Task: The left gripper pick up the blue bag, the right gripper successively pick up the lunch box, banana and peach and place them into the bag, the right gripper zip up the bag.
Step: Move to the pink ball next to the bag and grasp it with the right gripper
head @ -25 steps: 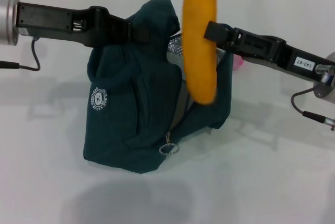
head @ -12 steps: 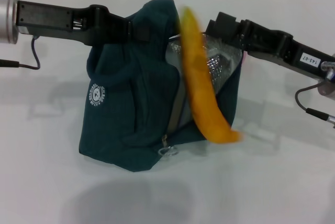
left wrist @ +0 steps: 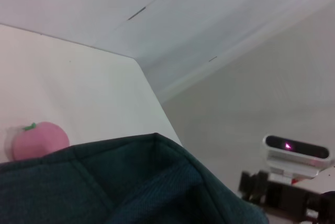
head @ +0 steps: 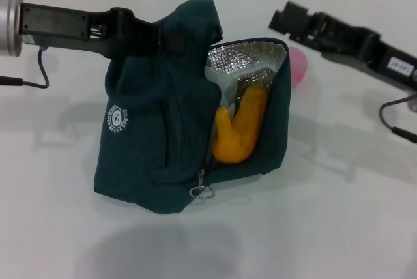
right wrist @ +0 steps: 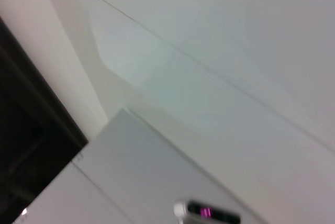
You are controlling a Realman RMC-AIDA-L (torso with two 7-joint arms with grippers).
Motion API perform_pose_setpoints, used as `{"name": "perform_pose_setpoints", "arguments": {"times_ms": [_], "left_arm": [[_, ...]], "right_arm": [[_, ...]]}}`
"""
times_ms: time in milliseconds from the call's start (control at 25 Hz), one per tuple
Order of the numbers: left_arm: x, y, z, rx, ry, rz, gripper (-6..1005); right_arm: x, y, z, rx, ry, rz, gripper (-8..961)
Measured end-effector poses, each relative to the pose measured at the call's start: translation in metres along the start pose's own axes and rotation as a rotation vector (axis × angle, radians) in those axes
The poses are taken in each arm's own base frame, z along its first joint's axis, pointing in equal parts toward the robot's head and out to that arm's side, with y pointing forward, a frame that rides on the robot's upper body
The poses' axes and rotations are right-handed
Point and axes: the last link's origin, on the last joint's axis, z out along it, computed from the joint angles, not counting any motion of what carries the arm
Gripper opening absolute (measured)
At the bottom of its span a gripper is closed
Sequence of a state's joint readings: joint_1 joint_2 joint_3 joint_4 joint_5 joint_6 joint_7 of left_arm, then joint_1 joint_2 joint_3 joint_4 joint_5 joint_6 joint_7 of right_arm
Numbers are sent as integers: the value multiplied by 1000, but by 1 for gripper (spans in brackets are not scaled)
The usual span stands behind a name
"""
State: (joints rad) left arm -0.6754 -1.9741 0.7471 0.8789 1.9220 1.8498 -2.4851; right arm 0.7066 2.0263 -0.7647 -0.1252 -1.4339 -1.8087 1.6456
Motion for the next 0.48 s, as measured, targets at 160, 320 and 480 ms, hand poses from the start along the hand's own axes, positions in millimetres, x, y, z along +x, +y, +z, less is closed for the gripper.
{"name": "perform_pose_setpoints", "arguments": {"times_ms": [160, 320, 480], "left_arm": [[-1, -1, -1, -1, 2, -3, 43], [-2, -1, -1, -2, 1, -7, 43], [-4, -2, -2, -2, 1, -11, 43]], "right_arm": [[-17, 7, -22, 12, -59, -64, 733], [-36, 5, -55, 170, -71, -176, 729], [-49, -4, -77, 362, 2, -294, 730]]}}
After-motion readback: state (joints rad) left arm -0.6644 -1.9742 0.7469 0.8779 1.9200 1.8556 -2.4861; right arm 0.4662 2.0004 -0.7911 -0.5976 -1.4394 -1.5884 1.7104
